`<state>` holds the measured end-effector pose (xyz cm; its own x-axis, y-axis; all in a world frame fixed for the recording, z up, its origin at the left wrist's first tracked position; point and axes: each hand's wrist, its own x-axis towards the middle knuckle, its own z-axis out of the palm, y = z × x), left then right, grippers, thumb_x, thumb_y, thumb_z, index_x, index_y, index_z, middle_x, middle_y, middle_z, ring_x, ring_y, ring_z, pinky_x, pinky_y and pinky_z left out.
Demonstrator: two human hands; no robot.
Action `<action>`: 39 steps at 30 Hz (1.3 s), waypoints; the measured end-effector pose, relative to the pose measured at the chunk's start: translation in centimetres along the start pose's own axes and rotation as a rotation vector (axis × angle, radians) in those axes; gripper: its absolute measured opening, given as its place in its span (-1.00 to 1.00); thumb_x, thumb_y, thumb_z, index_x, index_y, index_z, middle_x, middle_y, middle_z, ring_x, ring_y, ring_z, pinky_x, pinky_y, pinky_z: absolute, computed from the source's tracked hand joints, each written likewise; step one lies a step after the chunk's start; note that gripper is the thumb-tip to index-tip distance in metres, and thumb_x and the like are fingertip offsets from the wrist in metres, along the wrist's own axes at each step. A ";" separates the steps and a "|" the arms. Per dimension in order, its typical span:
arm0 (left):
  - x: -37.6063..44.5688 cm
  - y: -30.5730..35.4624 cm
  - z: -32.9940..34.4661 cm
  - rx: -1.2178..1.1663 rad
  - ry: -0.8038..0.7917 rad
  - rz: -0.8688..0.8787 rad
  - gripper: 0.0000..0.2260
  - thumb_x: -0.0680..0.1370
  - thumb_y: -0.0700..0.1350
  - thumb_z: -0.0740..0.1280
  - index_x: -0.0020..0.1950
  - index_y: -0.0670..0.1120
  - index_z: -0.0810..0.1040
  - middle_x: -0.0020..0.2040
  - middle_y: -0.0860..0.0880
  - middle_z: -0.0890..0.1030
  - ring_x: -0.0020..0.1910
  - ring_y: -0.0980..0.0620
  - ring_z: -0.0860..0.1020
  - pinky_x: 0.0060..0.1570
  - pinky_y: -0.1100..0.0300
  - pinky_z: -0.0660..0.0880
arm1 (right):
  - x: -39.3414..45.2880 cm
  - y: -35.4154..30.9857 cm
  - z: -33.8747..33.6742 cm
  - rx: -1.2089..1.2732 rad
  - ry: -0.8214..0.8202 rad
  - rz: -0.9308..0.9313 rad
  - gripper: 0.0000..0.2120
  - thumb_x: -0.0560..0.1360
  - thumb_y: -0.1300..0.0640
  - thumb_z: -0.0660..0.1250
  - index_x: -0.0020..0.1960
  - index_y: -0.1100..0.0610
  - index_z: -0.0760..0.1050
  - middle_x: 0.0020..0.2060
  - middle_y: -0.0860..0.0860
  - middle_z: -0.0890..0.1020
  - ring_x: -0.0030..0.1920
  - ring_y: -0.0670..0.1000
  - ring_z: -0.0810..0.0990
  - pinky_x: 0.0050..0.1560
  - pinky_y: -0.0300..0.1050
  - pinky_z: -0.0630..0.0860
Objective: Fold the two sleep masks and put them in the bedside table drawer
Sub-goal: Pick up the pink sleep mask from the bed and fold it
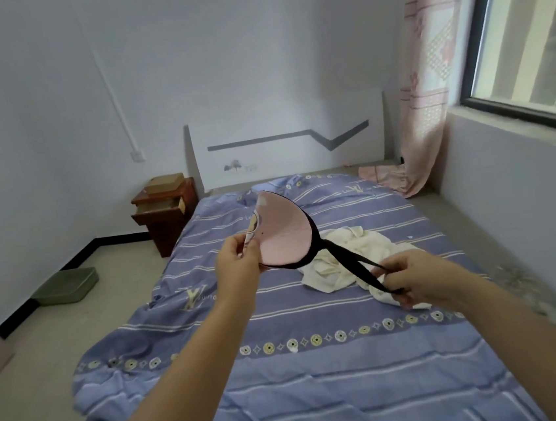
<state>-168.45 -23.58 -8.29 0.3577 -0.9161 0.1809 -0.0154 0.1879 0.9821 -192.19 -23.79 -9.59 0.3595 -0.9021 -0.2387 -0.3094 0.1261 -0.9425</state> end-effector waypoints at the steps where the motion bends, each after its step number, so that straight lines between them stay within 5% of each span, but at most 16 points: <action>1: -0.1 0.2 0.2 -0.011 -0.059 -0.007 -0.86 0.55 -0.26 0.15 -0.16 -0.11 0.45 -0.24 -0.03 0.47 -0.27 0.07 0.46 -0.46 0.41 0.52 | 0.0 -0.1 -0.1 -0.035 0.002 0.028 -0.71 0.44 0.46 0.14 -0.33 0.20 0.50 -0.57 0.02 0.44 -0.65 -0.13 0.40 -0.63 -0.36 0.38; 5: -0.7 1.1 1.0 0.037 -0.304 -0.114 -0.82 0.53 -0.32 0.15 -0.16 -0.18 0.52 -0.29 -0.06 0.48 -0.33 0.06 0.44 -0.49 0.42 0.49 | 0.0 -1.2 -1.7 0.200 0.265 -0.162 -0.63 0.40 0.52 0.13 -0.38 0.16 0.51 -0.43 0.10 0.52 -0.55 -0.16 0.51 -0.52 -0.39 0.47; 8: -1.2 1.4 1.4 0.078 -0.438 -0.134 -0.78 0.53 -0.33 0.15 -0.17 -0.12 0.55 -0.32 -0.06 0.50 -0.36 0.09 0.45 -0.45 0.36 0.49 | -0.4 -2.3 -3.0 0.120 0.416 -0.263 -0.62 0.37 0.48 0.21 -0.41 0.07 0.55 -0.67 -0.09 0.52 -0.68 -0.20 0.33 -0.67 -0.42 0.24; 11: -1.6 1.7 1.9 0.145 -0.520 -0.096 -0.78 0.52 -0.33 0.18 -0.10 -0.10 0.57 -0.31 -0.06 0.48 -0.39 0.11 0.45 -0.46 0.34 0.42 | -0.5 -2.9 -3.3 0.143 0.322 -0.159 -0.67 0.39 0.45 0.22 -0.41 0.13 0.56 -0.71 -0.04 0.40 -0.73 -0.17 0.19 -0.71 -0.43 0.09; 15: -2.0 2.3 2.9 0.264 -0.605 -0.002 -0.68 0.51 -0.32 0.21 -0.23 0.07 0.56 -0.36 -0.02 0.43 -0.58 0.25 0.37 -0.58 0.42 0.34 | 0.3 -3.2 -2.8 0.352 0.334 -0.035 -0.74 0.43 0.43 0.21 -0.35 0.20 0.50 -0.74 -0.03 0.52 -0.74 -0.16 0.39 -0.75 -0.43 0.26; 22: -1.9 2.8 3.4 0.350 -0.600 0.058 -0.67 0.52 -0.29 0.21 -0.25 0.12 0.53 -0.42 -0.02 0.42 -0.63 0.25 0.38 -0.57 0.46 0.34 | 0.7 -1.6 -2.3 0.589 0.492 -0.108 -0.73 0.43 0.47 0.19 -0.35 0.22 0.49 -0.71 -0.03 0.57 -0.65 -0.15 0.53 -0.65 -0.42 0.42; 26: -1.6 2.4 3.5 0.393 -0.588 0.065 -0.79 0.52 -0.28 0.22 0.00 -0.06 0.59 -0.36 -0.05 0.48 -0.60 0.24 0.39 -0.54 0.44 0.36 | 1.1 -1.0 -2.5 0.800 0.616 -0.225 -0.76 0.42 0.48 0.19 -0.33 0.25 0.49 -0.64 0.02 0.60 -0.59 -0.14 0.57 -0.56 -0.40 0.49; 30: -1.8 1.2 3.9 0.420 -0.626 0.036 -0.79 0.52 -0.27 0.21 0.10 -0.15 0.56 -0.22 -0.13 0.55 -0.30 0.00 0.47 -0.44 0.32 0.42 | 1.6 0.2 -2.8 0.647 0.701 -0.208 -0.72 0.42 0.47 0.18 -0.35 0.18 0.46 -0.77 -0.04 0.49 -0.75 -0.16 0.34 -0.76 -0.41 0.22; 32: -1.7 0.6 3.7 0.372 -0.556 0.045 -0.80 0.52 -0.29 0.19 0.07 -0.16 0.55 -0.28 -0.09 0.52 -0.38 0.01 0.42 -0.50 0.38 0.40 | 1.7 0.8 -3.3 0.676 0.660 -0.146 -0.72 0.43 0.48 0.13 -0.34 0.20 0.44 -0.79 -0.04 0.45 -0.78 -0.16 0.24 -0.77 -0.43 0.09; 36: -1.3 -0.2 3.5 0.209 -0.410 0.016 -0.84 0.54 -0.29 0.16 -0.04 -0.08 0.48 -0.24 -0.02 0.47 -0.38 0.06 0.41 -0.54 0.45 0.40 | 1.6 1.2 -4.1 0.811 0.729 -0.079 -0.69 0.44 0.48 0.11 -0.36 0.19 0.44 -0.66 0.07 0.53 -0.74 -0.18 0.39 -0.73 -0.43 0.30; 39: -2.0 -1.1 4.0 0.110 -0.241 0.009 -0.79 0.54 -0.29 0.15 -0.18 -0.02 0.44 -0.27 -0.03 0.45 -0.41 0.04 0.37 -0.55 0.42 0.40 | 2.3 1.8 -3.3 1.067 0.790 -0.134 -0.72 0.45 0.49 0.14 -0.37 0.24 0.41 -0.41 0.14 0.51 -0.54 -0.08 0.57 -0.32 -0.40 0.55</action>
<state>-172.89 -23.41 -9.52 0.1244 -0.9749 0.1846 -0.1242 0.1692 0.9777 -194.85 -27.03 -11.07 -0.3827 -0.8823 -0.2739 0.6542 -0.0495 -0.7547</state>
